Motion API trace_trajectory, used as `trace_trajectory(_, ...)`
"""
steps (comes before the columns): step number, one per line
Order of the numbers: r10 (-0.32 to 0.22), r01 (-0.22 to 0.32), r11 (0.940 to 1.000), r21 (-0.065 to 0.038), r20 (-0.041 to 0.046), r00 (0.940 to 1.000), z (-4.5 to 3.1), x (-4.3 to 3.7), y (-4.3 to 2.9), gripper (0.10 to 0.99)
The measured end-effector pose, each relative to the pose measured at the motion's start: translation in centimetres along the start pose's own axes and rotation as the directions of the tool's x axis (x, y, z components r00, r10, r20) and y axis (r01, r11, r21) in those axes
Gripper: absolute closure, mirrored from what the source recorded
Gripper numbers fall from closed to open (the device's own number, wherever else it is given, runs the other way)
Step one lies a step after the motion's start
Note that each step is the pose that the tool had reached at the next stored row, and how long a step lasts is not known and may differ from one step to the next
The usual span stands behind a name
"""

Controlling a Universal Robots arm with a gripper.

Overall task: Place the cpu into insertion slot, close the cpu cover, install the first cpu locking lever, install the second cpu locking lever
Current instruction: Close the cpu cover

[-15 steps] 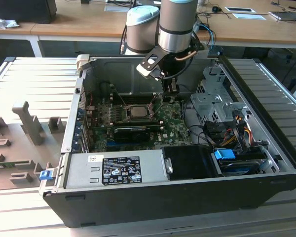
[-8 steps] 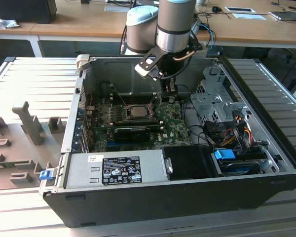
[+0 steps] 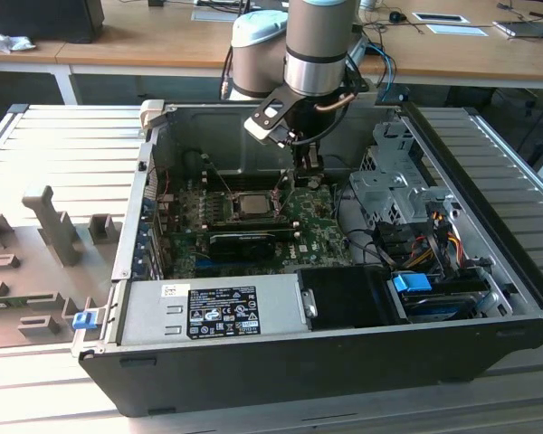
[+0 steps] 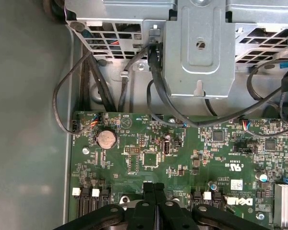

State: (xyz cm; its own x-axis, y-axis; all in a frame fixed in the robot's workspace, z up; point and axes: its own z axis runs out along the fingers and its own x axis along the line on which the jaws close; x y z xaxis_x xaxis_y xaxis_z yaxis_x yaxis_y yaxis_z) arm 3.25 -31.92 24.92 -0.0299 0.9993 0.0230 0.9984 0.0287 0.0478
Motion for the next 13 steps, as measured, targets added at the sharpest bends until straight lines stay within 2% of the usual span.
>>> trace_trajectory(13, 0.000, 0.000, 1.0000, 0.000, 0.0000, 1.0000, -0.01, 0.01, -0.32, 0.980)
